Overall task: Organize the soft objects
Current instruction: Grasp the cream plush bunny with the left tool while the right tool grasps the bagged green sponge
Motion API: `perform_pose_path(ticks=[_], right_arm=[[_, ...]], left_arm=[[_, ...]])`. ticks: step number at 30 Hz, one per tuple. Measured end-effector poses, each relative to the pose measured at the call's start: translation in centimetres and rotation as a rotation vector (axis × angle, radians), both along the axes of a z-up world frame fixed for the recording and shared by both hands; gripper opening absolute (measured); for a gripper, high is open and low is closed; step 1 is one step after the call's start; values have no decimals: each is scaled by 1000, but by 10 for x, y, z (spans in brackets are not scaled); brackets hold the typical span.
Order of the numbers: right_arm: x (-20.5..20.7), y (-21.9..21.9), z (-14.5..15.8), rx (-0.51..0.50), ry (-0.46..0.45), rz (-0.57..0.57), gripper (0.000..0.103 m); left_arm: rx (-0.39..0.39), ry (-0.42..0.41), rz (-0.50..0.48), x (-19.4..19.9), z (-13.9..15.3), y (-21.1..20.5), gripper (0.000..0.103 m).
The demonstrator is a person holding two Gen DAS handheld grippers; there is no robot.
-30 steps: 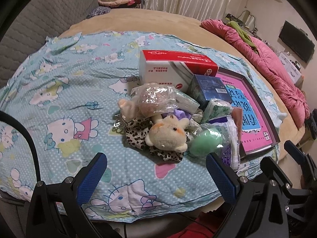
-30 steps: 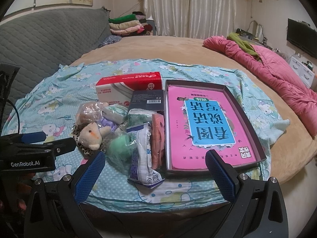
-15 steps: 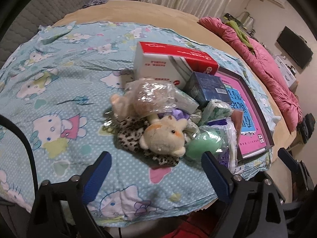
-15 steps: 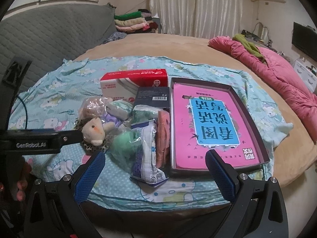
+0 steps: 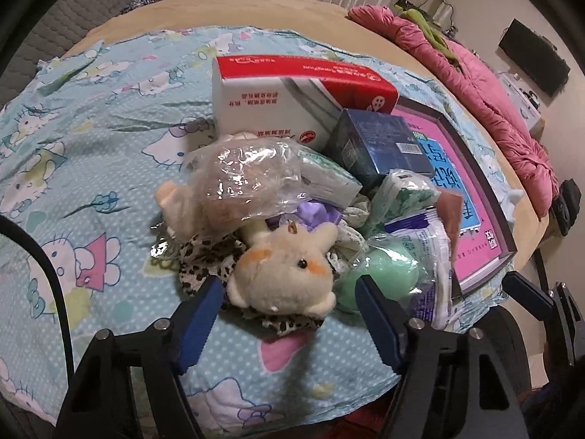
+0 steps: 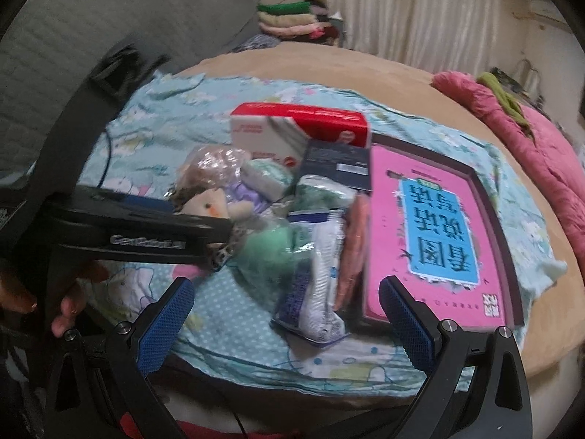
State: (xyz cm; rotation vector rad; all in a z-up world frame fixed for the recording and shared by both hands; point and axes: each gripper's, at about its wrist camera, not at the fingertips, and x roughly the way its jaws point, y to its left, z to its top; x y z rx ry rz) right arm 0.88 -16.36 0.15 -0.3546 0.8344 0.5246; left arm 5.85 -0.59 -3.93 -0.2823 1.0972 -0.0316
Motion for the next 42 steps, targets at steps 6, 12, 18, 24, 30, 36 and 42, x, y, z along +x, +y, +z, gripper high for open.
perform_pose_path(ticks=[6,12,18,24,30,36,42], right_arm=[[7,6,-6,-29,0,12,101],[12,14,-10,-71,-19,34,101],[1,40,-20,-189,-130,144,101],[-4,62,-40,-363,-265,252,97],[7,67,-59,-420,-280,300,77],[17,69,-73,-434,-254,332,61],[30,56,-61,-315,-191,295,57]], left_arm=[[-56,16,10,8,-9,11,63],[-73,22,-24,13,-16,12,56],[-94,-5,-59,13,-15,14,52],[-169,-24,-68,11,-14,31,52],[-205,-29,-71,11,-13,41,52],[-178,-26,-87,13,-14,37,52],[-158,-28,-90,13,-13,29,51]])
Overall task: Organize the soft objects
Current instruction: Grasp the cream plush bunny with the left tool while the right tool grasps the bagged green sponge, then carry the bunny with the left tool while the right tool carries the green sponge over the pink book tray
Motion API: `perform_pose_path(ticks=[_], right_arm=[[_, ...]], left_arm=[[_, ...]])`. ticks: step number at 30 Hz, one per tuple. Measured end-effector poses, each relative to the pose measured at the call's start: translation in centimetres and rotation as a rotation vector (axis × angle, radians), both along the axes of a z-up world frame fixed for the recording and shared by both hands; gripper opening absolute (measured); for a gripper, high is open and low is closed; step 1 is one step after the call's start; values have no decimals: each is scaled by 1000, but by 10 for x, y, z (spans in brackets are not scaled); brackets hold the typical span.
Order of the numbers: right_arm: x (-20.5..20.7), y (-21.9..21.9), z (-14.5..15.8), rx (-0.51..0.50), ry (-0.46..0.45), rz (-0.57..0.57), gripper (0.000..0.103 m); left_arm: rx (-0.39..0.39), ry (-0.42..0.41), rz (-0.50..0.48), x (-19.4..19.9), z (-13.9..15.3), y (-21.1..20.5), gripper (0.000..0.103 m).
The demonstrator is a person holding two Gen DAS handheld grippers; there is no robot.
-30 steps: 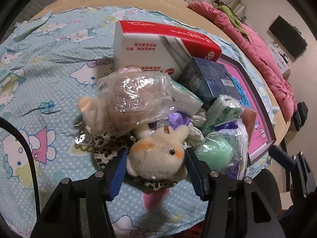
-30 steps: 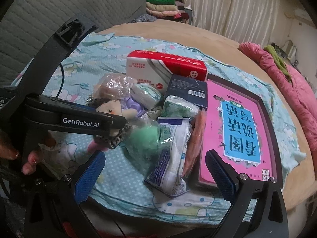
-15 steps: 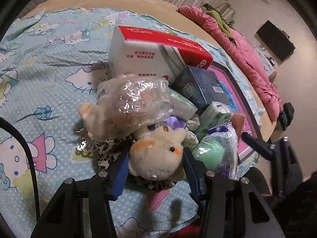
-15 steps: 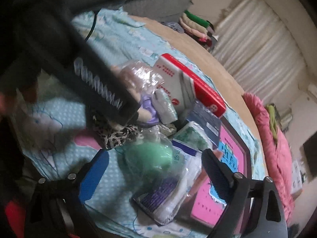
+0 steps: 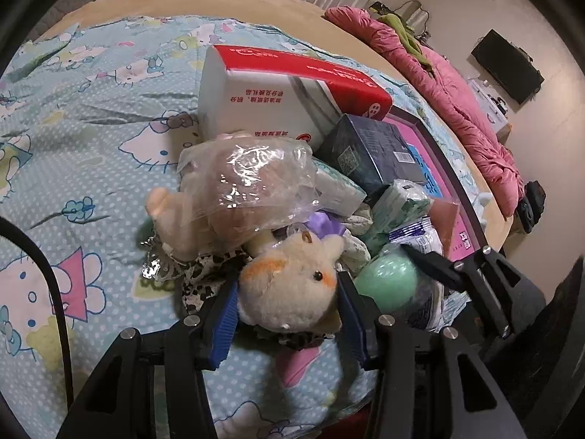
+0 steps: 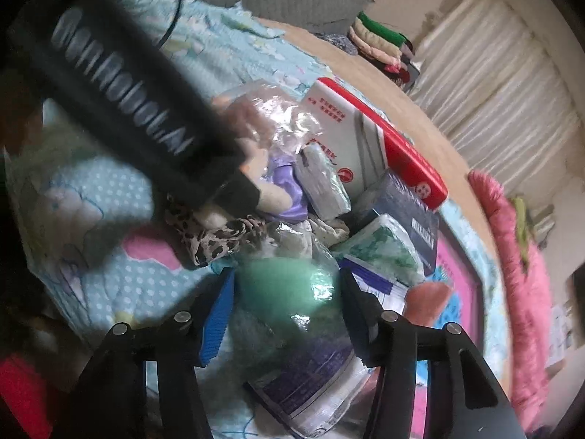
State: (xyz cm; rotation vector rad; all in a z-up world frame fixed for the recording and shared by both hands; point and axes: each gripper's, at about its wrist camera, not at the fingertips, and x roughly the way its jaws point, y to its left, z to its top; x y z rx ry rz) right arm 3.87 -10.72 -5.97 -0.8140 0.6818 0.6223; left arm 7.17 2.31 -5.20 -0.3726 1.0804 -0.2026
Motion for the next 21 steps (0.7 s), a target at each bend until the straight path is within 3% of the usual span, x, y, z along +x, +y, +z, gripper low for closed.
perform_pose_path(ticks=[8,12,21], right_arm=[[16,-36,39,205,46,-64,57],[8,-50,57,303,28,-91,57],[4,-77,82,445,17,-192,57]], left_arm=[[0,-4,12,-8,7,-4,50],[-4,-15,15,-14,15,-5,50],[15,-40,-3,-22,32,-19,50]])
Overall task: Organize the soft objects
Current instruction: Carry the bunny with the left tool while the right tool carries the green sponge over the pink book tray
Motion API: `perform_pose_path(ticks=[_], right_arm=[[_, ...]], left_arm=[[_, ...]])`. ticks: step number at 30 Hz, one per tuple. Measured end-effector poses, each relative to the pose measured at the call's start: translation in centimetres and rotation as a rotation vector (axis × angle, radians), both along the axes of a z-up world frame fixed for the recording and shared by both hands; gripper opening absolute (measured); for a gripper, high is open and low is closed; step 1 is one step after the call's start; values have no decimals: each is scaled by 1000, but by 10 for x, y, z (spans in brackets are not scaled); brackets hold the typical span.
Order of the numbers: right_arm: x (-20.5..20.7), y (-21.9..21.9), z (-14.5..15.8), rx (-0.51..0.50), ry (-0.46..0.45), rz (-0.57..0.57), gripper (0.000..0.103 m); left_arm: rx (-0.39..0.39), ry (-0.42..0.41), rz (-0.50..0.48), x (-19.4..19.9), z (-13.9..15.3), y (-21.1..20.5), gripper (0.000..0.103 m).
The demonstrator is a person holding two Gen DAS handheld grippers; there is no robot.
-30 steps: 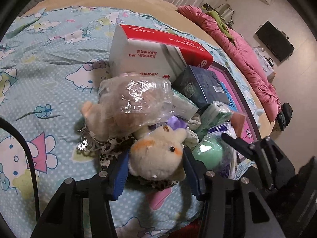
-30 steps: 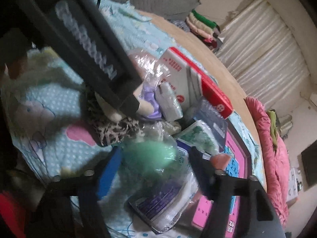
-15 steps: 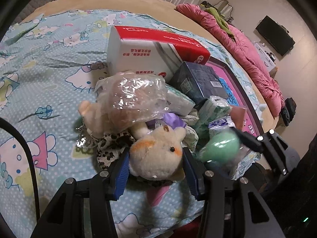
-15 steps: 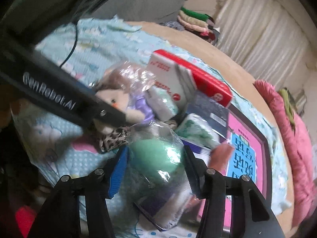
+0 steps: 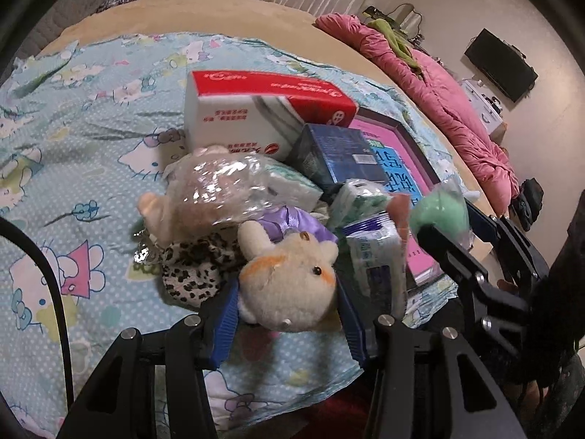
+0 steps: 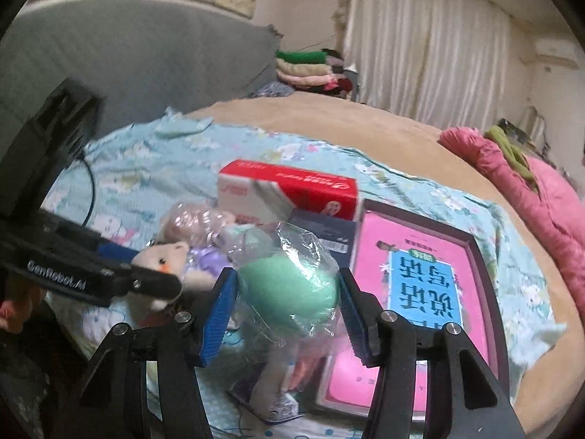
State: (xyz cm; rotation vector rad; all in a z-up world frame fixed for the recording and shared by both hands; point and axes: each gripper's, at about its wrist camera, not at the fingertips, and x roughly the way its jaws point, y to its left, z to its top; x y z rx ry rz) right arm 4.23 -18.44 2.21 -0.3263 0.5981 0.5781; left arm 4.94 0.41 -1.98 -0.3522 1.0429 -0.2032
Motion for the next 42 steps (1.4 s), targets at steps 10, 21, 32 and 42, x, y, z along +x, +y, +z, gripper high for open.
perform_pose_path(ticks=[10,21,32,42], right_arm=[[11,-28,9,89,19,-76,57],[22,-68,22,167,12,-192,57],[25,-109,36,237,-25,-290,57],[32,-145,36,281,-27,-395,57]], left_arm=[[27,-52,2,-4,30,-14,50],[53,-136,-13,1,69,-38,50],[79,-182,-46,12,91,-72,50],[84,-198,-98,32,95,-116,50]])
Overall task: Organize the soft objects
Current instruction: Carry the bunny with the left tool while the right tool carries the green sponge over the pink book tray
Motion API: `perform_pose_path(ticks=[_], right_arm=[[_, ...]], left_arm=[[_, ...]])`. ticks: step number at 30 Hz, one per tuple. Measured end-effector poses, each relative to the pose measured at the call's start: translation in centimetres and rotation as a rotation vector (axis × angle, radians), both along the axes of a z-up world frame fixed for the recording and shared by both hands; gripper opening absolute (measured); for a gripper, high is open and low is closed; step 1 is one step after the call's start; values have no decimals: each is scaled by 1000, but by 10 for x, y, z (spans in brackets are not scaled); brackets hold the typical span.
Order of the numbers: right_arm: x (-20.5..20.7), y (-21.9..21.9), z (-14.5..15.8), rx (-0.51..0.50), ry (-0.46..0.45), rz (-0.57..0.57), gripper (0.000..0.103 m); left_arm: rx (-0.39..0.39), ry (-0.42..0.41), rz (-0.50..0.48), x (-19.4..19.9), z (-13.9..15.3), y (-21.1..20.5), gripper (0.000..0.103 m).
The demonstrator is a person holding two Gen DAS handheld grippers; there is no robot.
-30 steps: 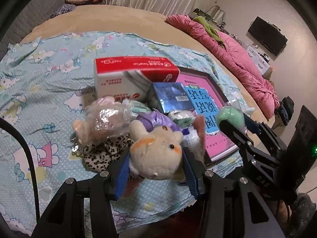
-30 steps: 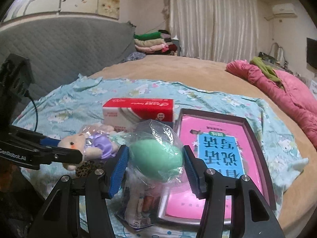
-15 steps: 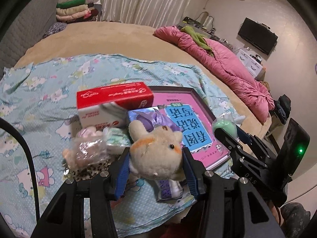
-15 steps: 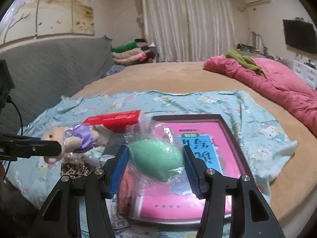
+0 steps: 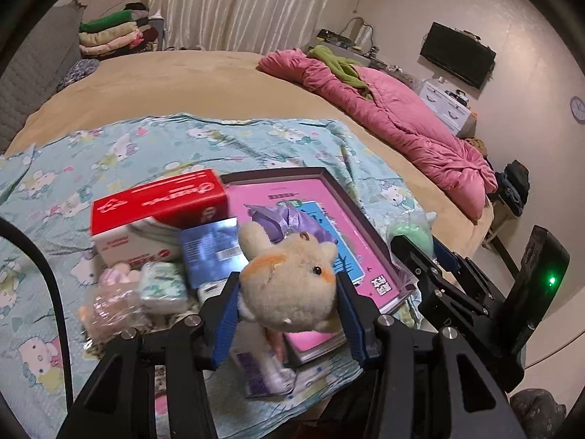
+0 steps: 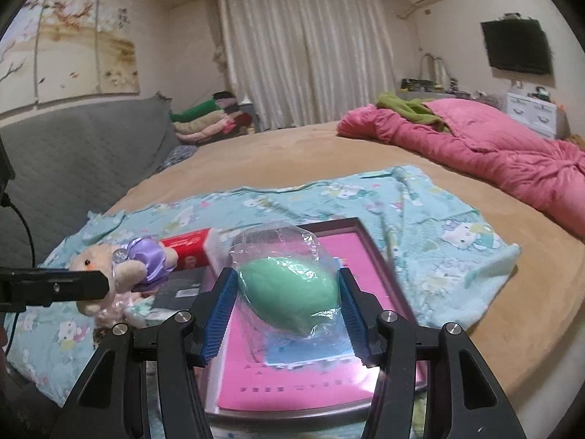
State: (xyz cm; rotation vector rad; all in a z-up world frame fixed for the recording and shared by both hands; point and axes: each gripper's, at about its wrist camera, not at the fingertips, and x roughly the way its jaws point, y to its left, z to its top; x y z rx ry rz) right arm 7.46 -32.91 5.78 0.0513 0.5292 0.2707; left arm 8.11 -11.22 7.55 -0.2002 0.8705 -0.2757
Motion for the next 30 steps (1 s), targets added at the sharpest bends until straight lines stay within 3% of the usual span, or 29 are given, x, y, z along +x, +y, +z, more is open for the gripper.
perform_pose_path(ticks=[10,30], right_arm=[[8,-39,-11,29,32,-119,57],[24,-48,-38,-43,127,-153,57]], left_arm=[[60,29,-56,16,-25,-44,50],[134,119,-111,43,-76,-84,50]])
